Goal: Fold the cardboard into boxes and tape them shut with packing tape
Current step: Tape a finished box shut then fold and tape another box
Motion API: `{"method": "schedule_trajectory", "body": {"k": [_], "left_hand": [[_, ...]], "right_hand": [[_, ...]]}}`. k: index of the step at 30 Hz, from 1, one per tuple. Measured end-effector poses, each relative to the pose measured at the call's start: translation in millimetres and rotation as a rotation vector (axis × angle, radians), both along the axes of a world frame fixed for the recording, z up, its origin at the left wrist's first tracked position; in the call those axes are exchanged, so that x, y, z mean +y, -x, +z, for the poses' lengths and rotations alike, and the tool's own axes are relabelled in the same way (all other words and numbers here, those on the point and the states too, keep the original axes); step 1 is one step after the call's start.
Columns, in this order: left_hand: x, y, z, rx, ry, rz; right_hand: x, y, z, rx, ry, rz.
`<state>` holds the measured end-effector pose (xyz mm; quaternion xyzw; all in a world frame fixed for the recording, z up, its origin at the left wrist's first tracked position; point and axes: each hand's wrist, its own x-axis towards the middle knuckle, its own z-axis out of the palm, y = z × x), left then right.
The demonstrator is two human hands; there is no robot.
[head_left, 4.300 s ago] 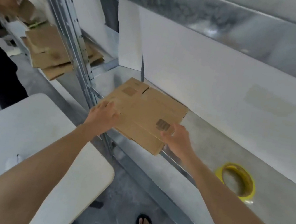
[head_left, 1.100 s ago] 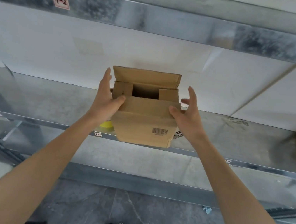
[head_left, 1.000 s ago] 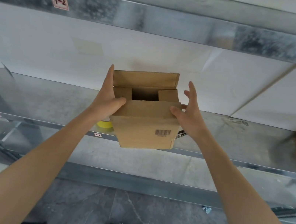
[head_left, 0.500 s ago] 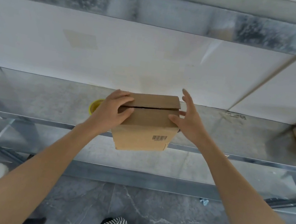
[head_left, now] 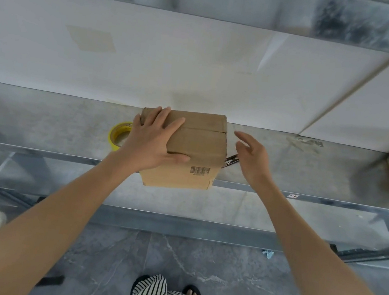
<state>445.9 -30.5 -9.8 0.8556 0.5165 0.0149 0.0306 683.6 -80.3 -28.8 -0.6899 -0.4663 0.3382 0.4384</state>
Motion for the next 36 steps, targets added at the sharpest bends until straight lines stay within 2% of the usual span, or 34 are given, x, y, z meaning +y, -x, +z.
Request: {"method": "schedule_trajectory", "body": {"k": [3,8,12,17,23,26,29,32,34,36], "left_hand": [[0,-1,-2,-0.005,-0.018,0.008],[3,0,-5,-0.02,-0.034,0.025],[3,0,-7,-0.05,-0.06,0.032],[2,-4,-8,-0.052,-0.071,0.04],[2,-14,-5,-0.055,-0.056,0.033],[5,-20,-3,-0.041,-0.039,0.005],[11,-22,-2,-0.025,-0.028,-0.021],[13,-22,-2,-0.018,-0.012,-0.023],[14,-21,-1,-0.015,-0.02,-0.027],[14,-21,-1,-0.012,-0.038,-0.039]], "right_hand": [[2,-18,-24,-0.272,0.111,0.065],[12,-30,-59,-0.7,0.279,0.347],[19,-30,-71,-0.901,0.208,0.424],[16,-54,-75,-0.885,0.133,0.268],[2,-86,-75,-0.957,0.268,0.019],[10,-78,-59,-0.789,0.263,-0.023],[23,-52,-21,-0.514,0.029,-0.07],[29,-14,22,-0.388,-0.22,-0.012],[31,14,43,-0.426,-0.309,0.145],[32,38,51,-0.5,-0.3,0.323]]}}
